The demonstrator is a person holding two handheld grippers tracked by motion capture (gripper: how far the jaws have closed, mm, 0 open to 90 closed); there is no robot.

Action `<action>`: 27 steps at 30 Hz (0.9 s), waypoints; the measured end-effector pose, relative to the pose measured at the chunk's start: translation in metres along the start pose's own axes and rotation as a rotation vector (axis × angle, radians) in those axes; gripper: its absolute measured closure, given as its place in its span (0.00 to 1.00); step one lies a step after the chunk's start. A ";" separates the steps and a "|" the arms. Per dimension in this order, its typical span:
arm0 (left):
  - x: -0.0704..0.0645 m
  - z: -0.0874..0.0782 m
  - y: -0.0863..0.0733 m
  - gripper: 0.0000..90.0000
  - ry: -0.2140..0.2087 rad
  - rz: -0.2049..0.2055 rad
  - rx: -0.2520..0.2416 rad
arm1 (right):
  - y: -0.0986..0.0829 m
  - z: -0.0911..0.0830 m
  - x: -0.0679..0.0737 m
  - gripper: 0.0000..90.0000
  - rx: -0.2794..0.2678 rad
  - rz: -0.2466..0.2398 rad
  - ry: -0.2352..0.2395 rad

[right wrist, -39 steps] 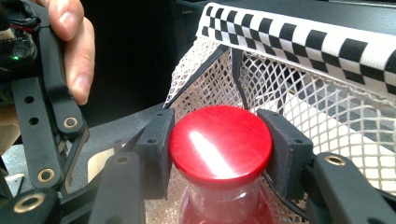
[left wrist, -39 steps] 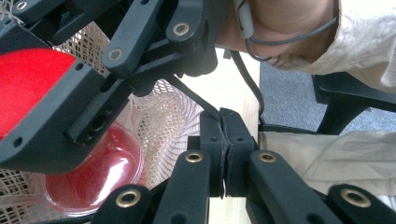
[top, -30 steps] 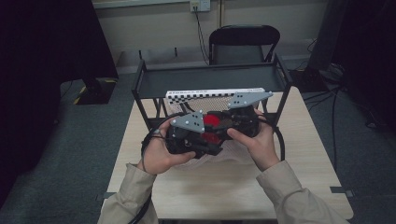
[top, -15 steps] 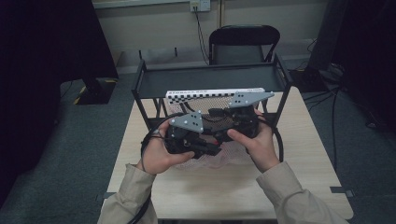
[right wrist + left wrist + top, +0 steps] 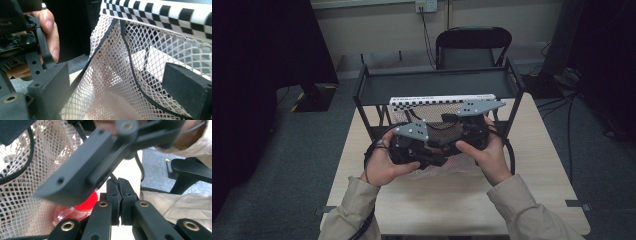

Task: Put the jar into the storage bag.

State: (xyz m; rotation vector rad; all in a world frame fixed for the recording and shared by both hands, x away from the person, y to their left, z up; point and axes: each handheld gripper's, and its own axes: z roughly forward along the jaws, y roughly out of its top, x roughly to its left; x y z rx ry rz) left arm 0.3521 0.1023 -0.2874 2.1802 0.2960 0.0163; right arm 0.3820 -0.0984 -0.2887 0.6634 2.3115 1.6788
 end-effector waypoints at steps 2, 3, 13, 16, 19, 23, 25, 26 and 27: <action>0.002 0.000 -0.002 0.94 0.008 -0.005 0.002 | -0.001 0.000 -0.001 0.06 0.010 -0.001 -0.007; 0.002 0.001 -0.002 0.94 0.021 -0.004 0.006 | -0.002 0.000 -0.002 0.04 0.013 -0.004 -0.021; 0.009 0.002 -0.009 0.62 0.131 -0.006 -0.012 | -0.010 -0.009 -0.012 0.04 0.003 0.031 -0.029; 0.009 0.005 -0.010 0.36 0.153 0.004 -0.051 | -0.012 -0.010 -0.013 0.03 0.001 0.030 -0.025; 0.012 0.006 -0.013 0.16 0.160 -0.013 -0.056 | -0.016 -0.011 -0.013 0.00 -0.002 0.033 0.015; 0.012 0.005 -0.017 0.06 0.156 -0.036 -0.036 | -0.021 -0.015 -0.013 0.00 0.004 0.028 0.017; 0.010 0.005 -0.018 0.06 0.150 -0.043 -0.037 | -0.022 -0.015 -0.014 0.00 0.006 0.027 0.019; 0.010 0.004 -0.019 0.05 0.141 -0.043 -0.025 | -0.023 -0.016 -0.014 0.00 0.007 0.028 0.017; 0.009 0.005 -0.020 0.04 0.134 -0.051 -0.019 | -0.025 -0.017 -0.015 0.00 0.008 0.030 0.014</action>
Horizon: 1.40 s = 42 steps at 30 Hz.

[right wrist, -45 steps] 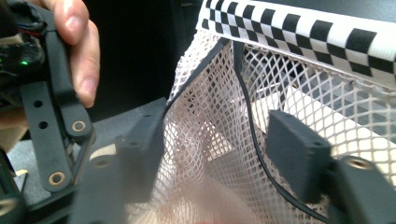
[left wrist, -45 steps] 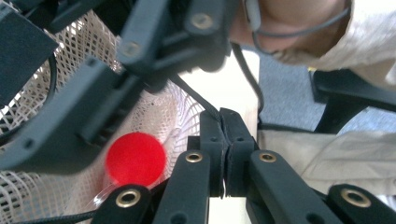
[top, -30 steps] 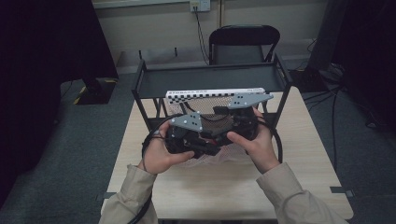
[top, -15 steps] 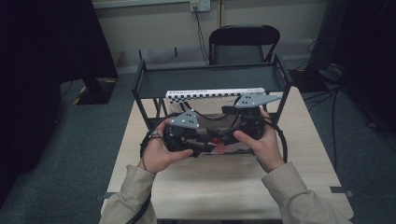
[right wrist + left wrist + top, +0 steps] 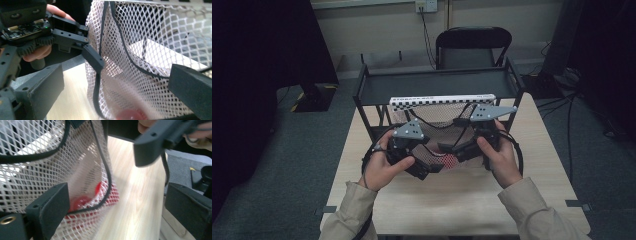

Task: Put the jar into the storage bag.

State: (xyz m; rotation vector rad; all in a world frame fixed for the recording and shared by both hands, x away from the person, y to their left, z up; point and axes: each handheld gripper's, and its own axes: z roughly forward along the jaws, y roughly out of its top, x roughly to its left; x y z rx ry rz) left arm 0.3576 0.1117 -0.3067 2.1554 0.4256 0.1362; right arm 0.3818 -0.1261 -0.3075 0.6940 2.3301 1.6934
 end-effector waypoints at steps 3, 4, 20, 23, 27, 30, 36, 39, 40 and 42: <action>0.000 -0.001 -0.002 0.02 0.015 0.003 0.005 | -0.003 -0.003 -0.001 0.00 0.004 0.007 -0.004; 0.001 -0.001 -0.004 0.02 0.002 -0.010 -0.006 | -0.004 -0.004 -0.001 0.00 0.005 0.008 -0.006; -0.001 0.001 -0.014 0.03 -0.030 -0.014 -0.002 | -0.018 -0.018 -0.005 0.00 0.034 0.001 -0.007; -0.001 0.002 -0.016 0.03 -0.032 -0.017 0.006 | -0.021 -0.019 -0.005 0.00 0.038 0.002 -0.005; -0.001 0.001 -0.020 0.03 -0.035 -0.022 0.004 | -0.027 -0.022 -0.007 0.00 0.037 0.014 -0.005; 0.000 0.000 -0.022 0.03 -0.030 -0.022 0.004 | -0.031 -0.024 -0.009 0.00 0.043 0.019 -0.003; 0.000 -0.002 -0.027 0.03 -0.026 -0.026 0.001 | -0.041 -0.029 -0.013 0.00 0.039 0.029 0.005; 0.000 -0.003 -0.030 0.03 -0.026 -0.029 -0.002 | -0.044 -0.030 -0.013 0.00 0.044 0.031 0.012; 0.000 -0.003 -0.031 0.03 -0.024 -0.028 0.001 | -0.045 -0.030 -0.013 0.00 0.046 0.031 0.010; 0.000 -0.003 -0.033 0.03 -0.027 -0.033 0.002 | -0.048 -0.031 -0.014 0.00 0.043 0.033 0.010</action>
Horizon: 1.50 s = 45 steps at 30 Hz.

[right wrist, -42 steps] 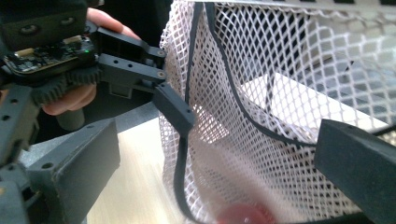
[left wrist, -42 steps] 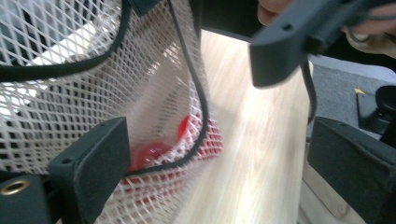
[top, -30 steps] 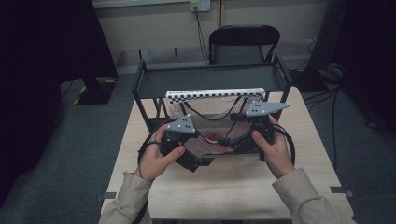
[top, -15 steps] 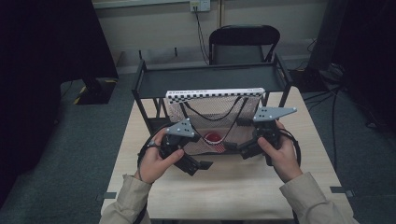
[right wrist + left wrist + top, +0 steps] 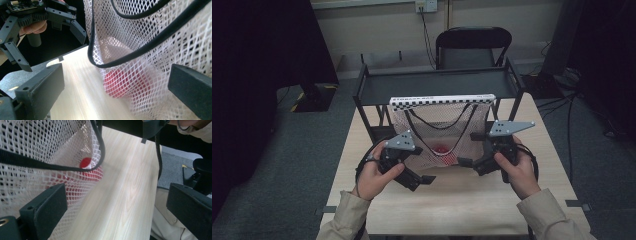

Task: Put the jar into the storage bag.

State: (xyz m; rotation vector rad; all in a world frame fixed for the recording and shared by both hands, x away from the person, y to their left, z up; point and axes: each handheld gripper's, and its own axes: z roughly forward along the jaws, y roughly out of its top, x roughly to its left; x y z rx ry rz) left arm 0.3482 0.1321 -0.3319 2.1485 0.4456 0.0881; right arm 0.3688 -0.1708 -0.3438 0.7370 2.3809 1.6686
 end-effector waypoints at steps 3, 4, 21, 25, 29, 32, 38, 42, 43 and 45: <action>0.001 0.000 -0.003 0.03 0.005 -0.001 0.005 | -0.004 -0.002 -0.001 0.00 -0.003 0.002 -0.004; 0.001 -0.001 -0.004 0.03 0.005 -0.003 0.006 | -0.006 -0.003 -0.002 0.00 -0.005 0.006 -0.001; 0.006 -0.004 -0.030 0.04 0.028 -0.033 0.021 | -0.032 -0.019 -0.015 0.00 -0.007 0.034 -0.034; 0.008 -0.006 -0.038 0.04 0.026 -0.039 0.019 | -0.037 -0.022 -0.018 0.00 -0.003 0.043 -0.041; 0.010 -0.006 -0.045 0.04 0.028 -0.047 0.018 | -0.043 -0.028 -0.022 0.00 -0.011 0.053 -0.047; 0.011 -0.007 -0.051 0.04 0.027 -0.053 0.019 | -0.049 -0.032 -0.026 0.00 -0.008 0.060 -0.058; 0.015 -0.007 -0.059 0.04 0.037 -0.066 0.016 | -0.064 -0.041 -0.032 0.00 0.002 0.071 -0.077; 0.016 -0.006 -0.065 0.04 0.035 -0.077 0.023 | -0.072 -0.046 -0.037 0.00 0.011 0.076 -0.094; 0.017 -0.005 -0.066 0.03 0.038 -0.076 0.028 | -0.074 -0.047 -0.038 0.00 0.013 0.075 -0.095; 0.018 -0.005 -0.068 0.03 0.046 -0.077 0.029 | -0.077 -0.050 -0.039 0.00 0.031 0.062 -0.111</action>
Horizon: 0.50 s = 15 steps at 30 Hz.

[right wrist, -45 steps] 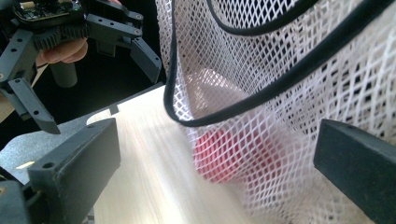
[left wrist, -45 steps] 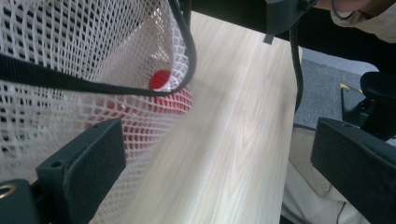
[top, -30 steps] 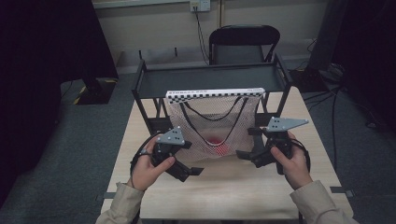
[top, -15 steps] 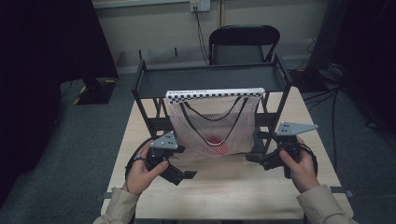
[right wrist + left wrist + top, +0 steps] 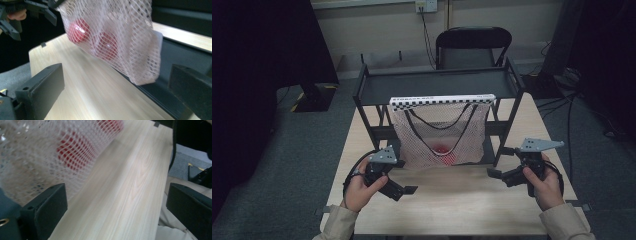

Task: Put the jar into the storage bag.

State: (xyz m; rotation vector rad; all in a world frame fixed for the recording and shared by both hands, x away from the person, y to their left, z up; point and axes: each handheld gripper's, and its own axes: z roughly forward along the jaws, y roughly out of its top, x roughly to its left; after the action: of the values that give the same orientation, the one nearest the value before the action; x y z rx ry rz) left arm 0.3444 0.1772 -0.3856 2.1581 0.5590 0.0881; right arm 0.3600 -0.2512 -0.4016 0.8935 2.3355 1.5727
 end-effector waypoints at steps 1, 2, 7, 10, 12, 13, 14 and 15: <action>0.000 0.000 -0.001 0.03 -0.003 -0.003 -0.004 | -0.001 -0.001 -0.001 0.00 0.004 -0.006 -0.005; 0.001 0.000 -0.002 0.03 -0.004 -0.005 -0.005 | -0.002 -0.002 -0.001 0.00 0.002 -0.003 -0.003; 0.004 0.001 -0.009 0.03 0.004 -0.005 0.005 | -0.010 -0.006 -0.005 0.00 0.008 0.005 -0.007; 0.006 0.001 -0.016 0.03 0.007 -0.017 0.001 | -0.017 -0.009 -0.009 0.00 0.010 0.010 -0.017; 0.007 0.001 -0.020 0.03 0.010 -0.023 0.002 | -0.021 -0.010 -0.011 0.00 0.013 0.017 -0.022; 0.007 0.001 -0.021 0.03 0.011 -0.023 0.003 | -0.023 -0.011 -0.012 0.00 0.018 0.019 -0.027; 0.008 0.001 -0.023 0.03 0.011 -0.023 0.007 | -0.025 -0.011 -0.013 0.00 0.020 0.020 -0.028; 0.008 0.002 -0.026 0.03 0.013 -0.027 0.008 | -0.026 -0.012 -0.013 0.00 0.025 0.021 -0.029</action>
State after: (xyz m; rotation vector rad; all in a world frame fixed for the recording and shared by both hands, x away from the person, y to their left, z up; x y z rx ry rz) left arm 0.3429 0.1926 -0.4075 2.1586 0.5964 0.0852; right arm 0.3553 -0.2750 -0.4224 0.9422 2.3388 1.5313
